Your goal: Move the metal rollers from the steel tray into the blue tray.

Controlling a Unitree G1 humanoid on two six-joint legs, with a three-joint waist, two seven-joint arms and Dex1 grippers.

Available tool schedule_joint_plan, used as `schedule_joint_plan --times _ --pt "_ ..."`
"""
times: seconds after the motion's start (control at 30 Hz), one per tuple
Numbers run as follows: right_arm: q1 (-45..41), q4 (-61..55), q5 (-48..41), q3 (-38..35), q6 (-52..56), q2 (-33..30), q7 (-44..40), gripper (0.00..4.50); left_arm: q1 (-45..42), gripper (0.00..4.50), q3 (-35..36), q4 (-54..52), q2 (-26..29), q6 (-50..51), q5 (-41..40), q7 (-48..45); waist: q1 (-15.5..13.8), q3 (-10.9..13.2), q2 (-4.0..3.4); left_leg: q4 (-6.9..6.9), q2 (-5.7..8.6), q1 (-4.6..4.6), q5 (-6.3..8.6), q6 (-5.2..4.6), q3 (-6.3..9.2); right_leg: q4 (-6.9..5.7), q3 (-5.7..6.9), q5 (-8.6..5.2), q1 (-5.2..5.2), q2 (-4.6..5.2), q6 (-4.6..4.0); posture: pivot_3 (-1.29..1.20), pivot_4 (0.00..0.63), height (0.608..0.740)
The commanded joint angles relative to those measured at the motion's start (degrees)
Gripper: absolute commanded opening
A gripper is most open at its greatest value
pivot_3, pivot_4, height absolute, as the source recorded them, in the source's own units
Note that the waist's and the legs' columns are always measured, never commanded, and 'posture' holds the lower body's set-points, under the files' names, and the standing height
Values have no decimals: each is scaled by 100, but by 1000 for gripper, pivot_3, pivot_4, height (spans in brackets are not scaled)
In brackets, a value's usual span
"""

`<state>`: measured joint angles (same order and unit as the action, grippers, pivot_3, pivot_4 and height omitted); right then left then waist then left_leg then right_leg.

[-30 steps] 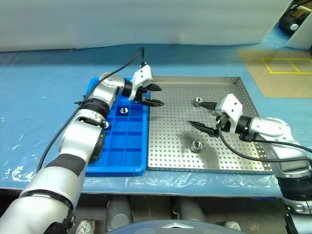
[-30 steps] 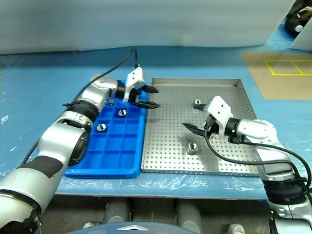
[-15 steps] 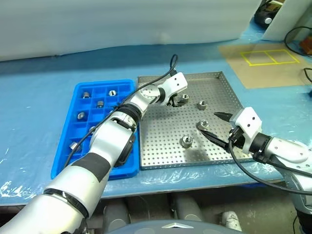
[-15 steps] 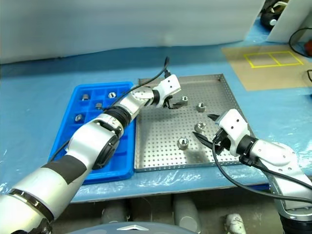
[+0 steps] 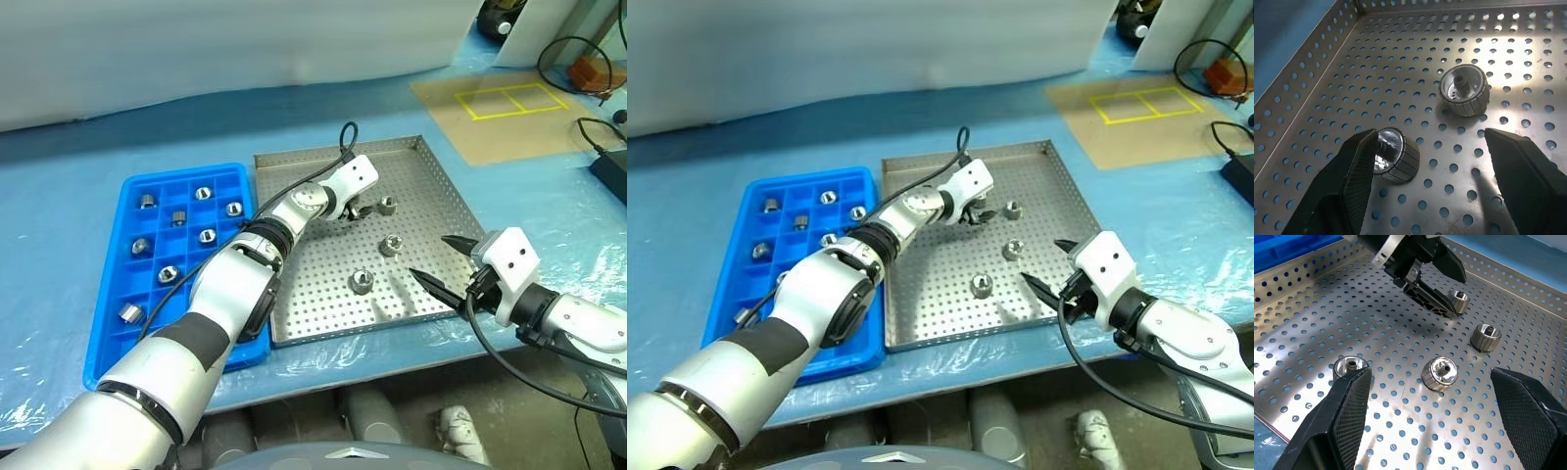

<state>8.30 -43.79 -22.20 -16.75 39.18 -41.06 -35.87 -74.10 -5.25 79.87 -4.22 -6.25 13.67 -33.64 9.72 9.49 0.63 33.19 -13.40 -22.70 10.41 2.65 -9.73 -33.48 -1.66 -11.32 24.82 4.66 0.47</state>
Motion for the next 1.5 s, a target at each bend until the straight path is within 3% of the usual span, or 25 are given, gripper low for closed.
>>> schedule_joint_plan --times 0.03,0.13,0.23,0.53,0.8,0.87,1.0,1.07,1.27,1.5 --pt "-359 64 -1 -63 -163 -29 90 3987 -222 3664 440 -215 209 -146 -462 -907 48 0 0 0 6 -2 1 -2 0 0 0 0 1 6 0 -676 150 740" --pt "-613 314 4 37 -254 -71 5 3987 -242 3664 577 -261 466 -175 -583 -1470 86 0 -1 0 25 3 3 -5 -1 -2 0 2 0 30 2 -634 150 740" --pt "-915 598 67 310 -405 -76 -83 3987 -67 3664 215 -208 718 -241 -99 -961 82 -1 -1 2 37 3 8 -14 0 -4 2 2 -4 44 3 -601 150 740" --pt "-979 543 32 473 -397 -25 -30 3987 -178 3664 414 -182 395 -63 -175 -209 -91 -1 -2 25 60 -29 29 -64 -2 0 4 1 -9 77 5 -614 150 740" --pt "-819 539 50 466 -459 12 20 3987 -78 3664 295 -204 460 -148 -81 -851 -102 -1 -2 29 58 -16 29 -62 -5 -3 2 1 -9 78 6 -604 150 740" --pt "-836 548 67 503 -461 -1 26 3987 -37 3664 296 -249 509 -302 -194 -1821 -95 -1 -2 40 58 -16 29 -61 -5 -7 0 1 -10 78 6 -606 150 740" --pt "-762 535 32 440 -450 -26 3 3987 68 3664 244 -627 764 -629 -656 -5133 -114 -1 -2 36 58 -16 29 -61 -5 -7 -1 1 -9 79 6 -603 150 740" --pt "-704 522 29 415 -444 -43 -11 3987 245 3664 40 -858 952 -921 -666 -5790 -117 -1 -2 23 58 -8 29 -62 -11 -5 -2 1 -9 80 6 -593 150 740" --pt "-805 600 19 478 -436 -59 -41 3987 571 3664 -619 -1305 1191 -1111 -1138 -5886 -159 -1 -3 19 56 4 28 -61 -21 -14 -4 1 -12 83 5 -562 150 740" --pt "-856 653 0 474 -406 -120 -144 3987 956 3664 -696 -1553 762 -1267 -1177 -5862 -293 -2 -4 21 59 13 28 -61 -26 -15 -4 1 -22 93 5 -556 150 740"
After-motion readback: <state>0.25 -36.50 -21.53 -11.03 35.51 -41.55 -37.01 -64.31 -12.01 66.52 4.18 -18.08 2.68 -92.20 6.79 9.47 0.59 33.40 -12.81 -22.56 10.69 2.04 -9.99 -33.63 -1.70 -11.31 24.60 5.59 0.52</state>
